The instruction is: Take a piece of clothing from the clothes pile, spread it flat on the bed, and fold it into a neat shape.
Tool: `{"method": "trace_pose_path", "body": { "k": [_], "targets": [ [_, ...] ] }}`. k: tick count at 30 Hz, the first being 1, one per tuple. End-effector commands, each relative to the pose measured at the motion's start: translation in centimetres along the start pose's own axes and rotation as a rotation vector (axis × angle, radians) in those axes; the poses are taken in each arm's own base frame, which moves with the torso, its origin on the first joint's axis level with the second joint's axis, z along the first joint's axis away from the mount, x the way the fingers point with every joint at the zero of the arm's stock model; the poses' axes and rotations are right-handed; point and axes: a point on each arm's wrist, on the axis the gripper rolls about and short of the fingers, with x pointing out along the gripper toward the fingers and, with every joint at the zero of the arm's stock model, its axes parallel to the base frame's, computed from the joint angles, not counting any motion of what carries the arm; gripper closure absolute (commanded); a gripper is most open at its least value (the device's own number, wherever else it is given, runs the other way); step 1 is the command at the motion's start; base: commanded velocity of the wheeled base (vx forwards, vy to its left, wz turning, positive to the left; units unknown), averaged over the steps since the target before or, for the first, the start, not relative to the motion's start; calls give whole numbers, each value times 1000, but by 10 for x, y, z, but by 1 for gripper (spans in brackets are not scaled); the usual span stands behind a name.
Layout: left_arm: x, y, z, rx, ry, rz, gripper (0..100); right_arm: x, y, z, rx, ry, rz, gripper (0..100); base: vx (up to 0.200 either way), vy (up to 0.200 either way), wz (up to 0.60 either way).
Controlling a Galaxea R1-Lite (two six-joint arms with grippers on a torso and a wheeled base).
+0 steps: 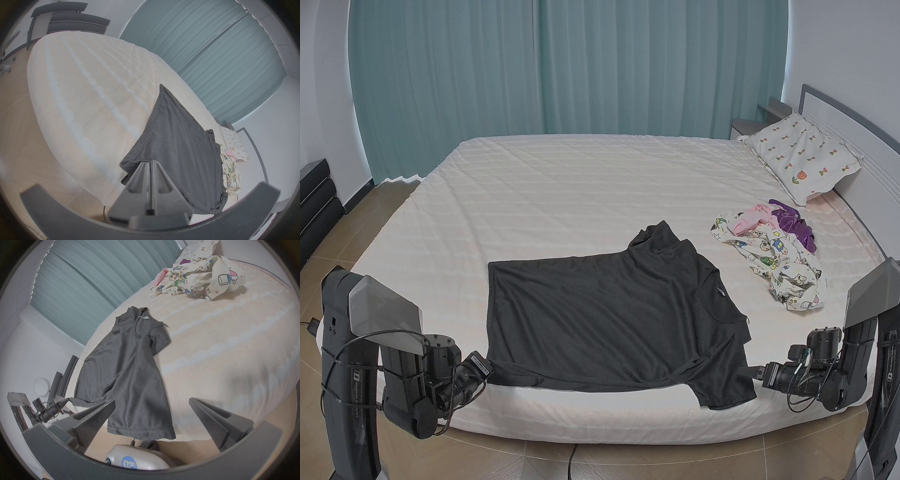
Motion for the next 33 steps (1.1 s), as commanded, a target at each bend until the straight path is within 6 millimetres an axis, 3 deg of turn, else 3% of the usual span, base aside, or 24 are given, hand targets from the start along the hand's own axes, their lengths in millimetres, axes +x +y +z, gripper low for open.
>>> {"method": "trace_pose_path", "body": {
  "k": [1,16,17,30,33],
  "targets": [
    [0,0,1,-3,-9,-6,100,2,-2,-14,-4,45,-6,0,0,0,0],
    [0,0,1,-3,-10,-8,100,9,9,-23,-56,79,8,0,0,0,0],
    [0,0,1,-3,-10,-8,100,10,9,-23,-61,80,4,100,0,0,0],
    [-5,-3,4,-46,-15,-16,100,-1,6,-30,-106,99,-51,100,0,0,0],
    [-15,-8,8,-57,-19,-31,100,-22,4,-23,-68,73,-39,100,0,0,0]
  ]
}}
